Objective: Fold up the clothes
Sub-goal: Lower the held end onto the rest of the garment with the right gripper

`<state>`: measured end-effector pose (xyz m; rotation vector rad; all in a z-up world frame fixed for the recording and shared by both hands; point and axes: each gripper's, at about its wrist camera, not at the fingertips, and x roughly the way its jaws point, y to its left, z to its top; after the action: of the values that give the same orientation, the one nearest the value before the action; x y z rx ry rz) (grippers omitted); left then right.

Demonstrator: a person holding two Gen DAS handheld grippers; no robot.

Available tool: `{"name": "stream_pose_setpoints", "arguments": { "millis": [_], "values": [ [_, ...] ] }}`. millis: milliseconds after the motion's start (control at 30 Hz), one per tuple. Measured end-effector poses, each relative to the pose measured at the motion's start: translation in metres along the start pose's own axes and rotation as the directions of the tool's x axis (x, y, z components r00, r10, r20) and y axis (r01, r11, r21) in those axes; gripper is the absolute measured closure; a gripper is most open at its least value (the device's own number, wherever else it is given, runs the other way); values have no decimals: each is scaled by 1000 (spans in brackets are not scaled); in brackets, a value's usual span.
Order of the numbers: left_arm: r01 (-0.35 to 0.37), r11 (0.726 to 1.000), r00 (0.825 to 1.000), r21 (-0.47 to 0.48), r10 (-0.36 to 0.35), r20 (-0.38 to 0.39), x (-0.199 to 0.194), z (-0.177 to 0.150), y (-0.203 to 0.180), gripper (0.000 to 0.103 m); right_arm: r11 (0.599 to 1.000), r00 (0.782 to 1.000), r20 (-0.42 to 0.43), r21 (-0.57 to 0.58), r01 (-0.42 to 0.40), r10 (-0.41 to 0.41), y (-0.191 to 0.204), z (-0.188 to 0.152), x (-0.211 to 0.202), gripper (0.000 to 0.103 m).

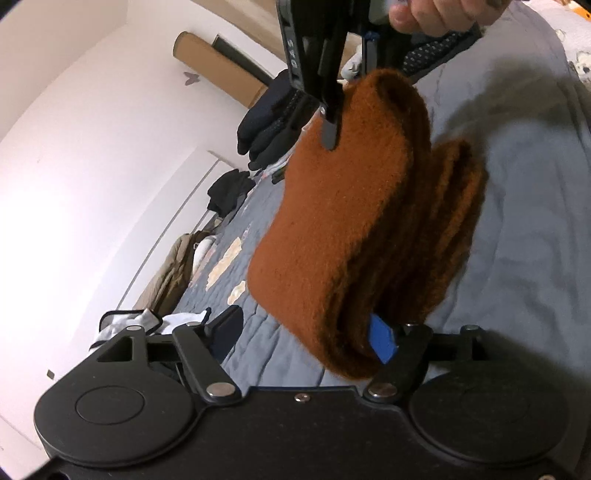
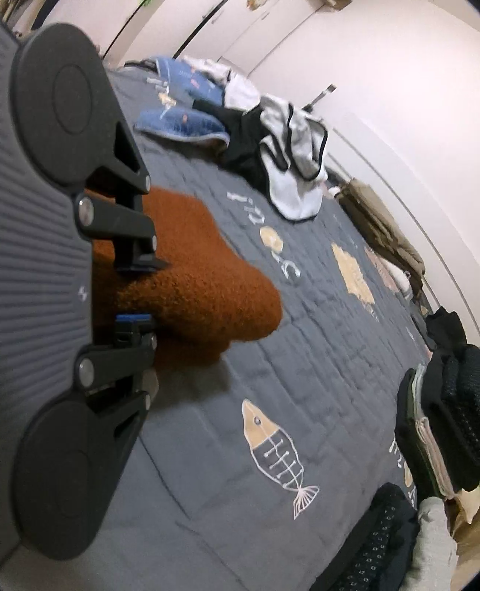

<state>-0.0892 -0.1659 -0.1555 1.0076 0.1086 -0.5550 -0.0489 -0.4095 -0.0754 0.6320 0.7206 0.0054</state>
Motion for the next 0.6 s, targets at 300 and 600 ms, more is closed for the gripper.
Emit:
{"name": "stream_pose_setpoints", "arguments": {
  "millis": [300,600],
  "values": [
    [-24,1000,1000,-21,24,0,2,1,12,37,999,997,-75,-39,-7,4,5,-8,-4,83],
    [43,999,999,28,-42,-20,11,-9,-8,77,998,990,-138,-46,35,-41,-9,-18,22,81]
  ]
}}
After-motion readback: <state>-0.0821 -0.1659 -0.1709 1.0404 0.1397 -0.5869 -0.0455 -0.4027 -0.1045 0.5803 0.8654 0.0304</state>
